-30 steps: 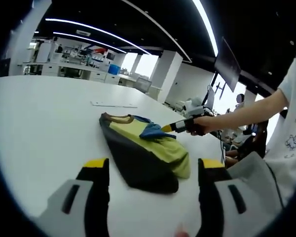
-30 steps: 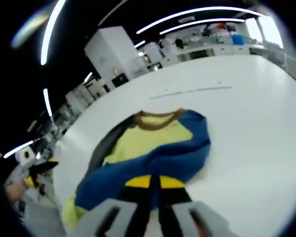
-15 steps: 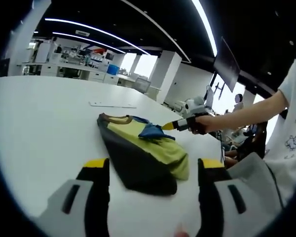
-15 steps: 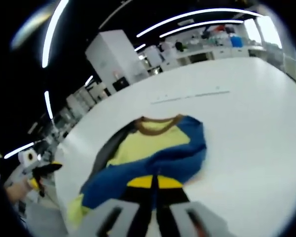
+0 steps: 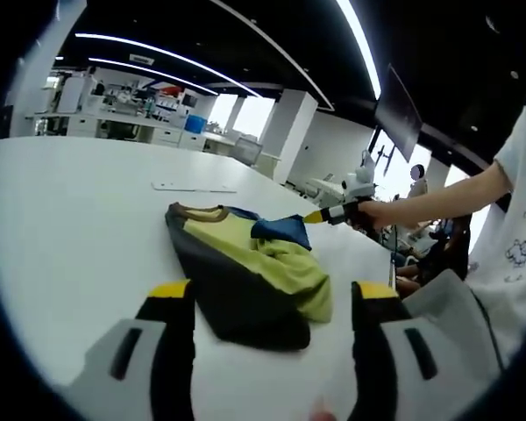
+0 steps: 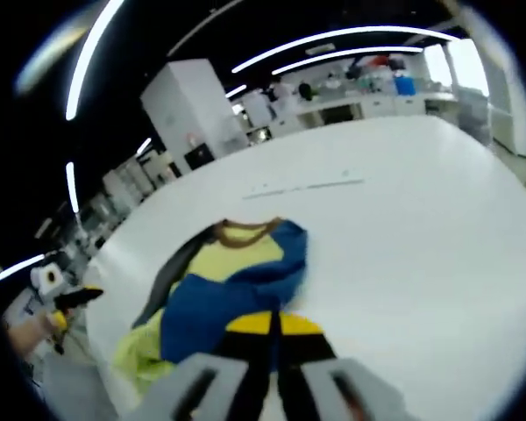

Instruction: Fold the garment on the visible template until the final outline fits inside the template.

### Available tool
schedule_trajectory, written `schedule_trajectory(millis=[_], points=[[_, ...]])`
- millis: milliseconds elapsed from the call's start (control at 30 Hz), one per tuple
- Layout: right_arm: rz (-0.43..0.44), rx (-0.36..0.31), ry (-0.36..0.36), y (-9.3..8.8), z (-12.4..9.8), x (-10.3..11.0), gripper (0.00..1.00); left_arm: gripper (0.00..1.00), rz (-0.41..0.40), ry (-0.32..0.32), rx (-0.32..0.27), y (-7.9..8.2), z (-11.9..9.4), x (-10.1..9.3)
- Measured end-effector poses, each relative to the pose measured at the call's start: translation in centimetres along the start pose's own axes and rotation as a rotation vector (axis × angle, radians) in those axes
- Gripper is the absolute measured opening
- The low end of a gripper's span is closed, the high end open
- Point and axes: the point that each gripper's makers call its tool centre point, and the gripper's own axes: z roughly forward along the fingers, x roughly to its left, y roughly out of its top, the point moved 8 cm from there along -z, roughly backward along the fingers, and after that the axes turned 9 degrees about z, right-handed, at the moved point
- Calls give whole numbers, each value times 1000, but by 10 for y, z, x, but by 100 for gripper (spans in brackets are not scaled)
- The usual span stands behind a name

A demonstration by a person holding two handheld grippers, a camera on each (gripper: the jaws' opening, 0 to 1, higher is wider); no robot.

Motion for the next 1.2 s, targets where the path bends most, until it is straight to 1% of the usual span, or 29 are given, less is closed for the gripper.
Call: schedule_trajectory(millis=[67, 100, 167, 300, 400, 433, 533, 567, 600, 633, 667, 767, 867, 967, 1033, 1133, 1200], points=[[13, -14, -22, 1, -8, -9, 0, 70, 1, -5, 4, 0, 1, 0], [21, -19, -39, -1, -17, -13, 0, 70, 2, -9, 7, 0, 2, 0], [28, -22, -64, 2, -27, -28, 0, 70, 2, -12, 6, 1, 3, 1], [33, -16, -126, -3, -47, -49, 0, 70, 0, -18, 2, 3, 9, 6], [43, -20, -164, -8, -61, -59, 0, 70, -2, -21, 2, 4, 13, 7], [41, -17, -177, -6, -65, -69, 0, 70, -5, -22, 1, 4, 15, 8], [50, 0, -225, -11, -76, -86, 0, 69, -9, -25, 0, 4, 19, 9], [54, 3, -238, -15, -80, -85, 0, 69, -11, -26, -1, 4, 20, 10], [65, 4, -262, -17, -85, -91, 0, 69, -13, -26, -1, 4, 20, 10], [71, 3, -269, -16, -85, -99, 0, 69, -14, -26, -1, 3, 21, 11], [77, 2, -288, -16, -88, -103, 0, 69, -14, -26, 1, 3, 21, 12], [89, -5, -324, -18, -94, -107, 0, 69, -18, -21, 7, 1, 21, 15], [86, 7, -370, -15, -99, -122, 0, 69, -24, -13, 8, 1, 20, 17], [86, 3, -406, -13, -102, -126, 0, 69, -28, -4, 13, -1, 19, 20], [92, -3, -428, -8, -102, -136, 0, 69, -33, 4, 17, -3, 18, 24], [84, -3, -459, -4, -102, -139, 0, 69, -42, 13, 19, -5, 18, 25], [78, 2, -495, 1, -102, -143, 0, 69, -46, 15, 18, -5, 18, 25]])
